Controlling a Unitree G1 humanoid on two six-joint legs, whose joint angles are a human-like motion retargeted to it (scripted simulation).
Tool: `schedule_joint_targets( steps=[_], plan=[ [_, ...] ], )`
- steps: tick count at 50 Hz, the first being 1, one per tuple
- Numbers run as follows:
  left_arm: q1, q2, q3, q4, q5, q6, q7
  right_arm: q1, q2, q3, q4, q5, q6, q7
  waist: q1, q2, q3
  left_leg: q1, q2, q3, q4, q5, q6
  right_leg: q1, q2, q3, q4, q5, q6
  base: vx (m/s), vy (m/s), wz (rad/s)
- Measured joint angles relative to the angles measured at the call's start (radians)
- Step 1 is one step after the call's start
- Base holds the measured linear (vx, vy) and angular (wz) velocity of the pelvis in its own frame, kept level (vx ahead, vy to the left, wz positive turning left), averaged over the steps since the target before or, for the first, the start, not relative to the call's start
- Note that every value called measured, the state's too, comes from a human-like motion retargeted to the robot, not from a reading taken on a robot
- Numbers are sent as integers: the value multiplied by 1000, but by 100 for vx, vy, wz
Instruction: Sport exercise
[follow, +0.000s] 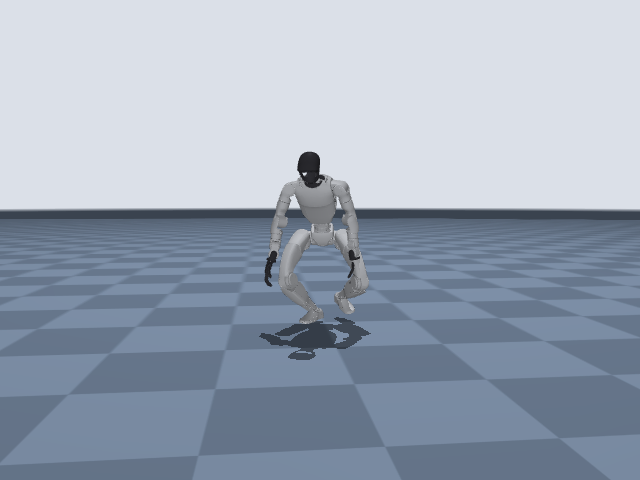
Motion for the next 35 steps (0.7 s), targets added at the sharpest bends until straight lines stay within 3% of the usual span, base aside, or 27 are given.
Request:
schedule_joint_targets(
  steps=[7, 12, 14, 21, 28, 31, 35],
  plan=[
    [41, -33, 65, 28, -53, 1, -11, 167, 6, -10, 53, -60, 9, 82, 15, 5, -33, 98, -138, 117, -463, 32, -20, 141, 40, 75, -111, 123, 137, 9, 13, -7],
    [69, -18, 135, 7, -78, 8, -56, 340, 7, -45, 18, -155, 29, 163, -77, 14, -94, 253, -232, 151, -672, 35, -27, 184, 49, 198, -103, 276, 289, 10, 7, 73],
    [66, 1, 166, -13, -83, 12, -67, 405, 6, -64, 2, -191, 40, 196, -112, 17, -117, 311, -260, 161, -733, 41, -46, 203, 34, 228, -91, 296, 320, 13, 6, 59],
    [21, 87, 285, -125, -132, 13, -70, 592, 8, -129, -30, -301, 84, 289, -190, 24, -204, 496, -314, 195, -931, 72, -117, 276, -69, 251, -204, 267, 335, 15, 1, 24],
    [-25, 164, 340, -222, -151, -11, -40, 660, 20, -161, -41, -329, 100, 307, -189, 3, -278, 625, -313, 248, -1057, 104, -171, 380, -138, 149, -384, 217, 335, 15, -11, -33],
    [-23, 176, 342, -245, -146, -20, -26, 637, 29, -153, -46, -328, 96, 282, -174, -8, -285, 627, -276, 263, -1007, 103, -186, 408, -125, 120, -408, 167, 327, 11, -19, -54],
    [-6, 172, 324, -255, -132, -18, -19, 557, 43, -119, -56, -323, 88, 234, -131, -6, -254, 576, -160, 278, -821, 135, -170, 422, -54, 104, -421, 125, 289, 9, -18, -86]
  ],
)
